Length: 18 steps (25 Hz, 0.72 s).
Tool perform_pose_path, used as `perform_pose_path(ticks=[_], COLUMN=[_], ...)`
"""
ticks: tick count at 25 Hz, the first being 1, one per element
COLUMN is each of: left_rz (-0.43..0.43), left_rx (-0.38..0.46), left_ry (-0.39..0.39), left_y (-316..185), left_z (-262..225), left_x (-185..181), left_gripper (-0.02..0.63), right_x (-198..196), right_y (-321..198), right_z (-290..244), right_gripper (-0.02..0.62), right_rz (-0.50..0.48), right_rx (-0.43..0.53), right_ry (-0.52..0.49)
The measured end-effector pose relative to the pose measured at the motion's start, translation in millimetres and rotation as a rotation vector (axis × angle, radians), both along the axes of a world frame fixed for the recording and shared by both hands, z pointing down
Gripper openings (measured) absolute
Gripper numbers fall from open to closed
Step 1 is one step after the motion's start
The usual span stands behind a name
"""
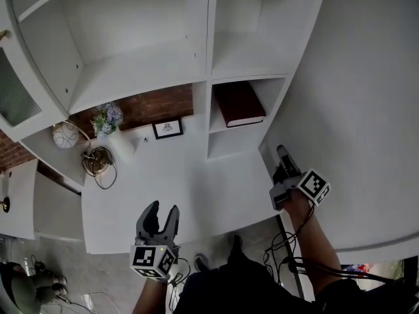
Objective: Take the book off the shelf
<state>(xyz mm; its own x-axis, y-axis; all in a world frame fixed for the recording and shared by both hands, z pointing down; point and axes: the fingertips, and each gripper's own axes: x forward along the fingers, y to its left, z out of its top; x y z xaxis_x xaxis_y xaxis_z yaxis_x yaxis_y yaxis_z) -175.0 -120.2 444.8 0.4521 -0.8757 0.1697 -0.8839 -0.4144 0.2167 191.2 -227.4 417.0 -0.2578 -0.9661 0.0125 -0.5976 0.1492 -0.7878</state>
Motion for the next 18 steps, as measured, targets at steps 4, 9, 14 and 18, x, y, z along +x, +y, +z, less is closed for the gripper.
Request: perform_pose_path(ticks=[4,9,14,18], left_rz=[-0.059,-0.110,-0.149,-0.169], left_rx=[-0.005,-0.033,-0.060,-0.061], left_ry=[-0.016,-0.003,0.000,0.012], left_y=[-21.9,-45.9,-58.6,-65.7], left_z=[-6.3,-5.6,1.1,2.8], left_x=[14.9,40.4,60.4,72.3], left_gripper=[0.219,0.215,0.212,0.207], right_x=[18.4,32.3,40.2,41.2], right_y=[-51.6,-110.0,-147.2,-164.4], right_z=[23.0,49.4,62.6,69.8], right_gripper=[0.137,0.146,0.146,0.149], right_rz=[-0.028,-0.072,-0.107,-0.136], right_rx=[-0.038,-0.081,-0.100,-0.109], right_ry=[-0.171,-0.326,-0.389,-0.405])
